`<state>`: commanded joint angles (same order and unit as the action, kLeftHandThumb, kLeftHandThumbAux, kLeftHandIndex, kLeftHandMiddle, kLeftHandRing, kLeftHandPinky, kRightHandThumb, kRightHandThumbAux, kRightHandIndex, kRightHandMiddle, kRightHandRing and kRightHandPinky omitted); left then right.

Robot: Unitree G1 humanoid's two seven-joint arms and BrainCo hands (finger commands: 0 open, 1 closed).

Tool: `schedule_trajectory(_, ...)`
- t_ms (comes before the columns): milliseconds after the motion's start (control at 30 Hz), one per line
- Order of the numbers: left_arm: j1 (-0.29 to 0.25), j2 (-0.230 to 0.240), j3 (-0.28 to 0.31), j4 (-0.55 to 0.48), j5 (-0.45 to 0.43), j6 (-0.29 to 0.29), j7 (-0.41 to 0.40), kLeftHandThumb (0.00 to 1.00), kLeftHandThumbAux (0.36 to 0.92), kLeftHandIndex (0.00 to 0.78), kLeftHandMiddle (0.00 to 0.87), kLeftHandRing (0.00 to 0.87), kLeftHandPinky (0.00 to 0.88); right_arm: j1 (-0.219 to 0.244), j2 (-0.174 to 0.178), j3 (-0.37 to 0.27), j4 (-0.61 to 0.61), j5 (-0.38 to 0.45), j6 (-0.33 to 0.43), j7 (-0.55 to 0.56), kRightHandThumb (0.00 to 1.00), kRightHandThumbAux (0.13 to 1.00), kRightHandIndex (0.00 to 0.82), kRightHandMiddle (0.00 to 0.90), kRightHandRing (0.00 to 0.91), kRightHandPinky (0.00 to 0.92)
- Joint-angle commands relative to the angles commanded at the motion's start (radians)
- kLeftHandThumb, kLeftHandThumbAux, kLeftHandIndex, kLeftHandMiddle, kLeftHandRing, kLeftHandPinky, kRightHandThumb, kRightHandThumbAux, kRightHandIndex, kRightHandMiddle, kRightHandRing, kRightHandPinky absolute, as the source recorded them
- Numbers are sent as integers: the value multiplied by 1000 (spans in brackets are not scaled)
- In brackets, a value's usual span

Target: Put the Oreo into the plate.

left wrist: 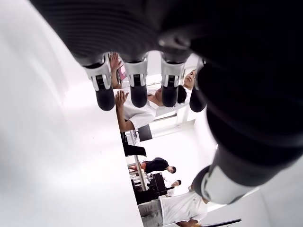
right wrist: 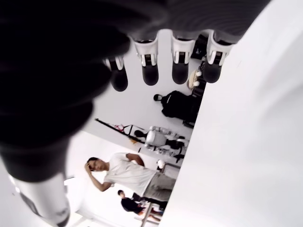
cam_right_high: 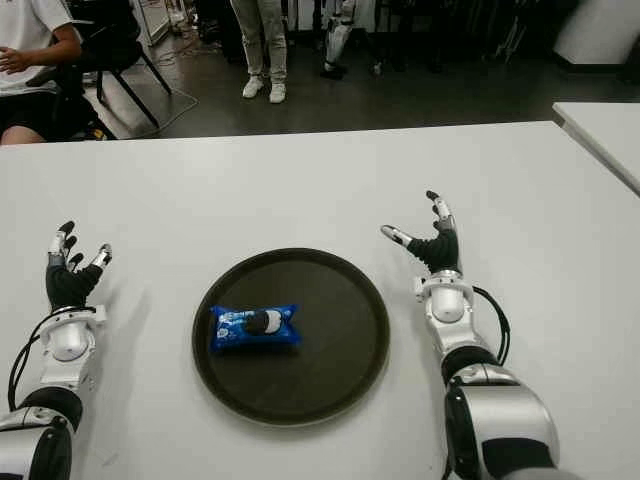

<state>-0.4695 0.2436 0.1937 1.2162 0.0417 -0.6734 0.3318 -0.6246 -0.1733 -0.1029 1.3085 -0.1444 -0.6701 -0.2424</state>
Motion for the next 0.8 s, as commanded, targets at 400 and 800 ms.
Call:
schedule_trajectory(400,3,11,-19,5,27,17,10,65,658,12,7,0,0,-1,-2,-2,-1,4,-19,16,52,749,0,0,0,0)
schedule_trajectory(800,2,8,5,3,-14,60,-47,242,603,7,13,0,0,-3,11,-37,-2,44,11,76,208,672,0,0,0,38)
